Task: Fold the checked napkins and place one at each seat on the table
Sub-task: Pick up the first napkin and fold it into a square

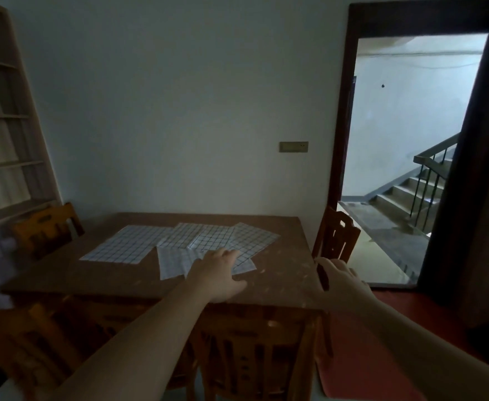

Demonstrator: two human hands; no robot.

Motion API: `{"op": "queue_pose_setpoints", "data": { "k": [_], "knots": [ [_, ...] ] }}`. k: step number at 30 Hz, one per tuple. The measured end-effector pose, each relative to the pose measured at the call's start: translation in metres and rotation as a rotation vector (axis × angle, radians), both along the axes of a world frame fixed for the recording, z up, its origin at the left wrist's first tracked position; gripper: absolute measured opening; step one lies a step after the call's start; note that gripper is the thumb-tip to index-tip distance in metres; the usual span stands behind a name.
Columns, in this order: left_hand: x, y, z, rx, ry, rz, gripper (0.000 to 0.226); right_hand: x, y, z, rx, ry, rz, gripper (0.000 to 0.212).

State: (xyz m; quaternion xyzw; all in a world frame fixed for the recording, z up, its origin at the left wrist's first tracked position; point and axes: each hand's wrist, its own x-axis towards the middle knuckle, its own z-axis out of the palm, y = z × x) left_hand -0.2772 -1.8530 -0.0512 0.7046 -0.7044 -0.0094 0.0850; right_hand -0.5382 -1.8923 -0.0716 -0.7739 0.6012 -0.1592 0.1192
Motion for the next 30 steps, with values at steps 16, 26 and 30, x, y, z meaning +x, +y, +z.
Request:
{"op": "queue_pose_setpoints", "data": {
  "k": [16, 26, 30],
  "knots": [
    [-0.075, -0.307, -0.065, 0.007, 0.089, 0.070, 0.066, -0.043, -0.286, -0.033, -0.016, 0.086, 0.133, 0.077],
    [-0.051, -0.468, -0.137, 0.132, 0.272, 0.307, 0.078, -0.027, -0.501, -0.090, 0.186, 0.178, 0.285, 0.077],
    [-0.021, -0.501, -0.131, 0.100, 0.311, 0.418, 0.078, 0.016, -0.568, -0.080, 0.131, 0.236, 0.350, 0.082]
  ]
}}
